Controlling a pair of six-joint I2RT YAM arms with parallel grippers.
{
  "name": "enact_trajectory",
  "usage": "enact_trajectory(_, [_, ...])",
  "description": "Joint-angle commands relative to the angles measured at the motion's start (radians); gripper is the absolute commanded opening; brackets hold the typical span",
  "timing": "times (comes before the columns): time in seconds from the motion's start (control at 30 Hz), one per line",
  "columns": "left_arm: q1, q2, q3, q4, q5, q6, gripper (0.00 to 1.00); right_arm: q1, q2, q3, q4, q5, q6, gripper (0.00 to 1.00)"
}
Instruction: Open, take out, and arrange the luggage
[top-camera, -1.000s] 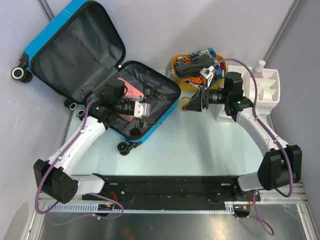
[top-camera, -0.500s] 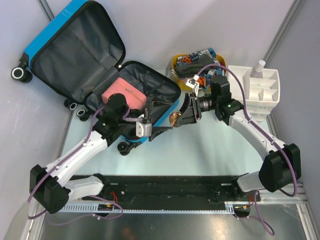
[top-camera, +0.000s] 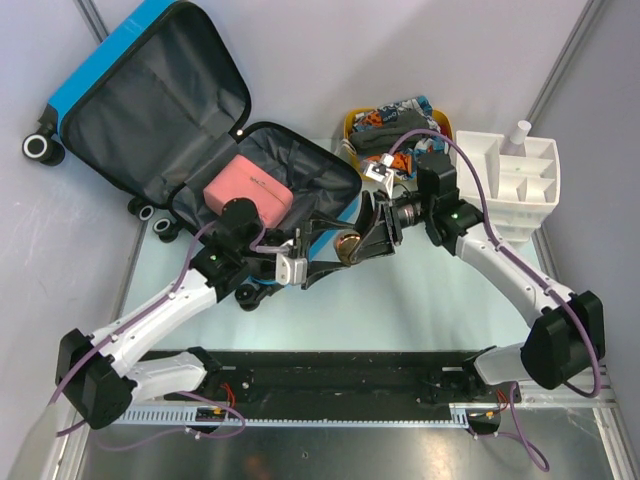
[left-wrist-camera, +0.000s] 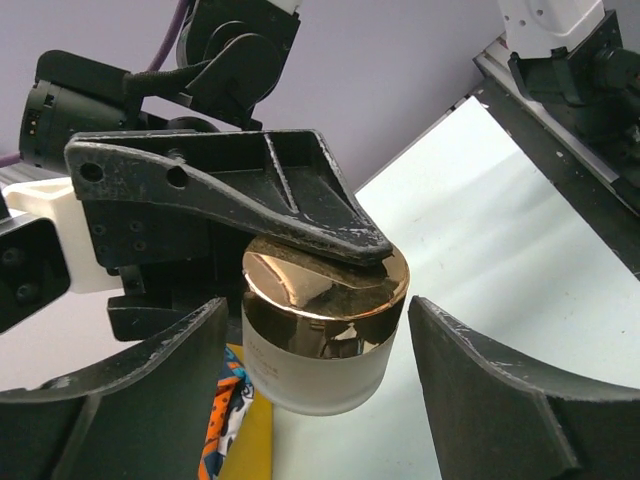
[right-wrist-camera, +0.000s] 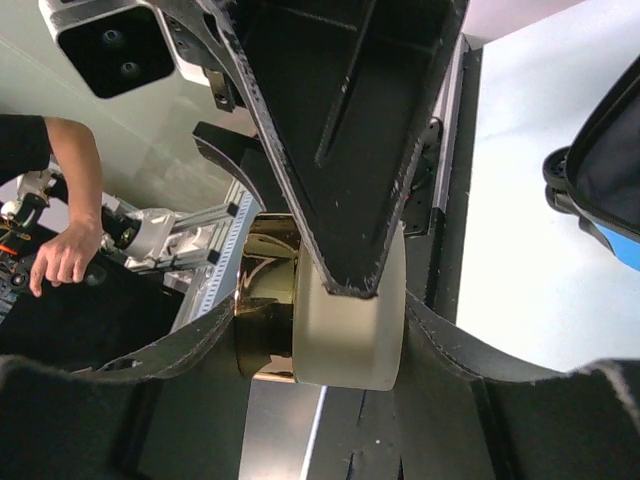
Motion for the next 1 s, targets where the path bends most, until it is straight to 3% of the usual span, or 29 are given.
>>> enact_trajectory(0.0, [-0.033, -0.027, -0.013, 0.029, -0.029, -0.011, 0.75, 0.01, -0.052, 0.05, 0.032, -0.048, -0.008, 0.0])
enact_trajectory(0.23, [-0.082, -0.024, -0.007, 0.029, -0.086, -0.003, 0.59, 0.012, -0.054, 0.05, -0.039, -0.054, -0.043, 0.0])
enact_trajectory(0.37, [-0.093, -0.014, -0.002, 0.029, -0.132, -0.014, 0.42, 0.012, -0.058, 0.05, -0.012, -0.061, -0.01, 0.02])
enact_trajectory(0.4, [-0.093, -0.013, -0.002, 0.029, -0.143, -0.02, 0.38, 0.012, -0.061, 0.05, -0.004, -0.06, -0.005, 0.07])
enact_trajectory(0.43, [-0.093, -0.012, -0.001, 0.029, -0.158, -0.022, 0.34, 0.009, -0.065, 0.05, -0.005, -0.052, 0.003, 0.34])
enact_trajectory(0.47, [-0.093, -0.012, 0.001, 0.029, -0.175, -0.022, 0.2, -0.006, -0.066, 0.05, -0.007, -0.025, 0.035, 0.5])
enact_trajectory(0.5, [-0.093, -0.004, 0.005, 0.029, -0.213, -0.031, 0.12, -0.02, -0.066, 0.05, 0.001, -0.011, 0.056, 0.6])
enact_trajectory(0.53, [-0.093, 0.0, 0.01, 0.029, -0.233, -0.043, 0.07, -0.037, -0.065, 0.05, 0.007, 0.007, 0.088, 0.85])
enact_trajectory(0.57, [-0.093, 0.005, 0.019, 0.029, -0.256, -0.057, 0.0, -0.057, -0.065, 0.05, 0.013, 0.046, 0.145, 0.91])
enact_trajectory(0.63, [-0.093, 0.019, 0.027, 0.029, -0.333, -0.091, 0.0, -0.146, -0.068, 0.05, 0.018, 0.113, 0.193, 0.88])
enact_trajectory(0.73, [-0.093, 0.046, 0.042, 0.032, -0.428, -0.153, 0.0, -0.261, -0.123, 0.059, -0.126, 0.392, 0.16, 0.85])
enact_trajectory(0.83, [-0.093, 0.071, 0.05, 0.035, -0.479, -0.209, 0.0, -0.249, -0.155, 0.116, -0.345, 0.646, -0.015, 0.86])
enact_trajectory(0.97, [-0.093, 0.102, 0.08, 0.034, -0.509, -0.265, 0.0, -0.159, -0.158, 0.16, -0.461, 0.802, -0.121, 0.89])
